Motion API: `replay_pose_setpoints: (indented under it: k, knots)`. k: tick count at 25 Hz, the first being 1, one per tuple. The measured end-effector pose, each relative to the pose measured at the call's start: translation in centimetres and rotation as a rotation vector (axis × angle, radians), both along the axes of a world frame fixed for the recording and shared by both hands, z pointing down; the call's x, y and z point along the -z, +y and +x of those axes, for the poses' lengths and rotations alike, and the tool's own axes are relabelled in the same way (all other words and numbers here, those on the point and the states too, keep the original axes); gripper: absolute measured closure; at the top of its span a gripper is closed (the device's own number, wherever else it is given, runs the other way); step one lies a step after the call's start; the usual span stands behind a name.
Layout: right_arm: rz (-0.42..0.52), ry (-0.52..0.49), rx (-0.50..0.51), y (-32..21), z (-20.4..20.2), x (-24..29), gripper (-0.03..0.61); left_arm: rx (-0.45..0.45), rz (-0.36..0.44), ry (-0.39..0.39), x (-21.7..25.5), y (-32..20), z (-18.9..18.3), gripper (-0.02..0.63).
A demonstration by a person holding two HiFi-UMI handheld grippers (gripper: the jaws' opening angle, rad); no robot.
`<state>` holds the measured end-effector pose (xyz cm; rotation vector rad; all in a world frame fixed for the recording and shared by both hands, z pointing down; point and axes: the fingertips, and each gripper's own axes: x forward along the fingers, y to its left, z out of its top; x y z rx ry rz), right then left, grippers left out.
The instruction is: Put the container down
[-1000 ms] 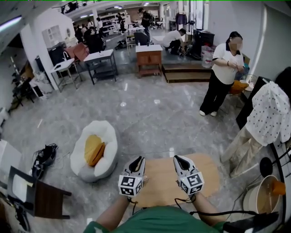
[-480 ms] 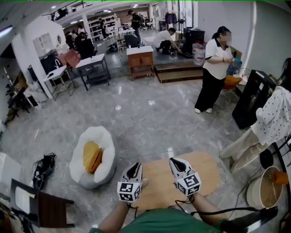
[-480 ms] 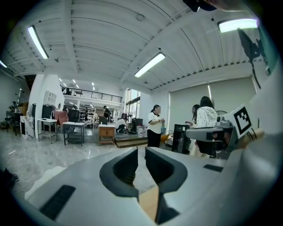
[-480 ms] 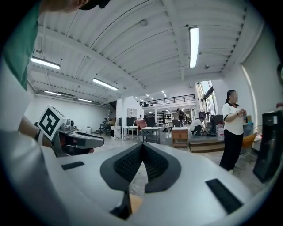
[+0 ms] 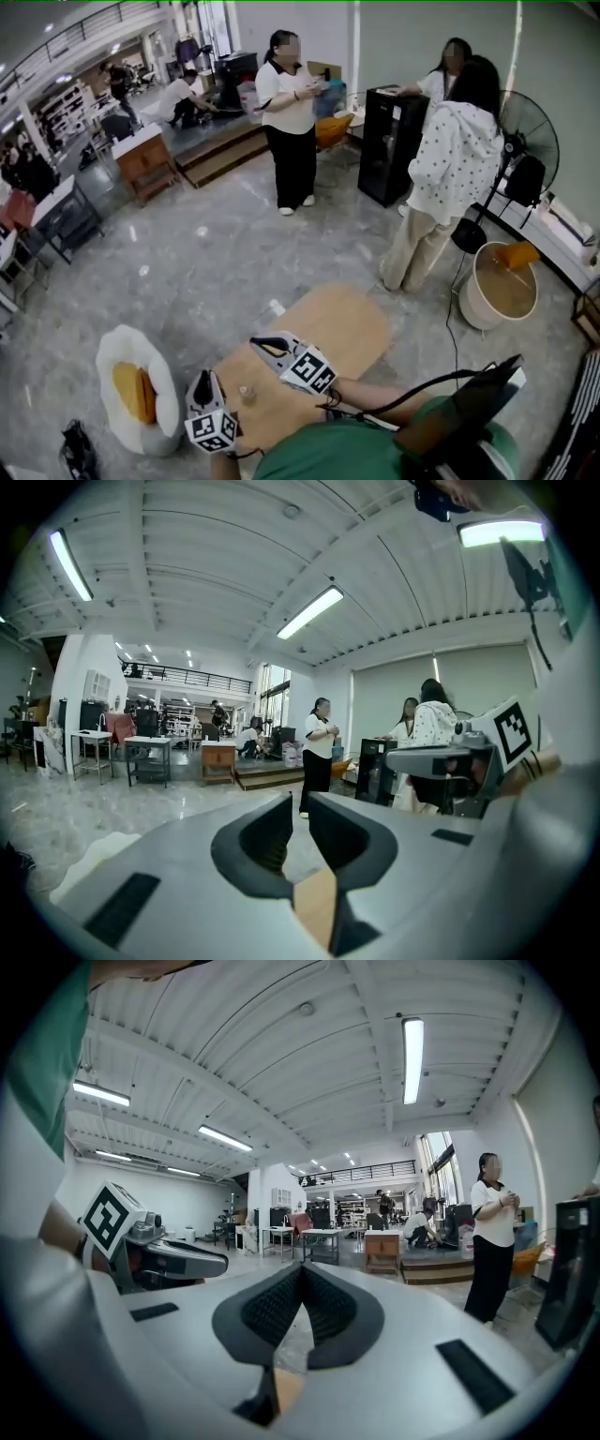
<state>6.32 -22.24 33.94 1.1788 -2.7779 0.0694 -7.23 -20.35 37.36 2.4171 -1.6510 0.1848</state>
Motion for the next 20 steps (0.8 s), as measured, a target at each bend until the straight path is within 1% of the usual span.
replay_pose_setpoints:
  k: [3, 7, 11, 13, 16, 20]
  knots:
    - [-0.003, 0.000, -0.036, 0.9, 2.0, 0.0, 0.565, -0.041, -0.001, 0.000, 0.0, 0.2, 2.1, 0.549]
    - [0.000, 0.006, -0.073, 0.7, 3.1, -0.3, 0.565, -0.082, 0.009, 0.004, 0.0, -0.8, 3.3, 0.549]
    - [-0.009, 0.010, -0.126, 1.6, 6.3, -0.5, 0.565, -0.139, 0.009, 0.002, 0.1, -0.6, 6.7, 0.549]
    - [-0.011, 0.012, -0.147, 2.1, 7.3, -0.7, 0.565, -0.162, 0.009, 0.003, 0.0, -0.3, 7.8, 0.549]
    - [-0.004, 0.023, -0.171, 1.7, 7.2, -0.9, 0.565, -0.192, 0.011, 0.010, -0.3, -1.1, 7.9, 0.549]
    - [-0.010, 0.025, -0.189, 0.7, 5.1, -1.0, 0.565, -0.214, -0.001, 0.000, -0.3, -2.4, 5.9, 0.549]
